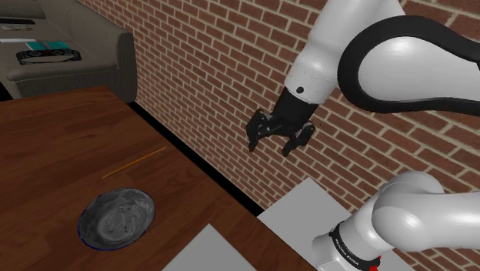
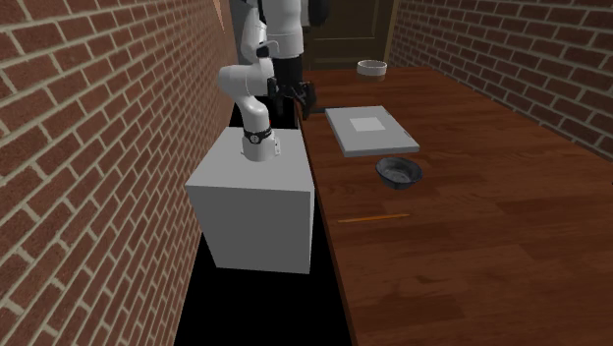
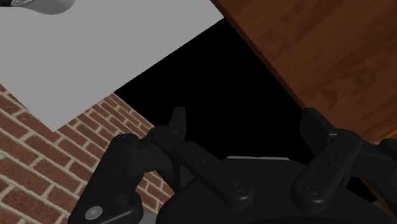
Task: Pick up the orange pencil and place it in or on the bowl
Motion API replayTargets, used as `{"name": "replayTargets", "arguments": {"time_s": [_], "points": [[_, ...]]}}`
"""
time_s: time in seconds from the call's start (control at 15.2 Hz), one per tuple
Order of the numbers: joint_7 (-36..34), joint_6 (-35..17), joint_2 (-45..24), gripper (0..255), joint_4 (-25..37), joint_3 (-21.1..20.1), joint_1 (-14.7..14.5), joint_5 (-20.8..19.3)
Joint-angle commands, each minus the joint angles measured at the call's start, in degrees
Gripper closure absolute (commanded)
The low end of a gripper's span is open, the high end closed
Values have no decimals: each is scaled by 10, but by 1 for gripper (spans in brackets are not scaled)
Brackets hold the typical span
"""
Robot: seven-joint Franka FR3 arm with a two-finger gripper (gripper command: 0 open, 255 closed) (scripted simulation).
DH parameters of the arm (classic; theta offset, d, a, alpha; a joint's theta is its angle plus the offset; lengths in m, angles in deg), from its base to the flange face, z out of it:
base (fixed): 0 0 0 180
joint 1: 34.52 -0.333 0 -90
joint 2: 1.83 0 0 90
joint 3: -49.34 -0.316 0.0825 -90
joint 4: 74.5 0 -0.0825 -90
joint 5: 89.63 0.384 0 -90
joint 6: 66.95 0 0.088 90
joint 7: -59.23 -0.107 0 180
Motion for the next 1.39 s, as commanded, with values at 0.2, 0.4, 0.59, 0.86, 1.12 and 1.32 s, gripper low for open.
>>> {"name": "replayTargets", "arguments": {"time_s": [0.2, 0.4, 0.59, 0.86, 1.12, 1.32], "points": [[-131, -96, -81, 0, 33, -104, 42, 35], [-212, -147, -136, 0, 64, -171, 84, 35], [-301, -197, -197, 0, 103, -246, 141, 13], [-443, -257, -291, 0, 164, -380, 259, -62], [-609, -295, -379, 0, 237, -729, 601, -187], [-583, -284, -268, 0, 306, -841, 741, -67]]}}
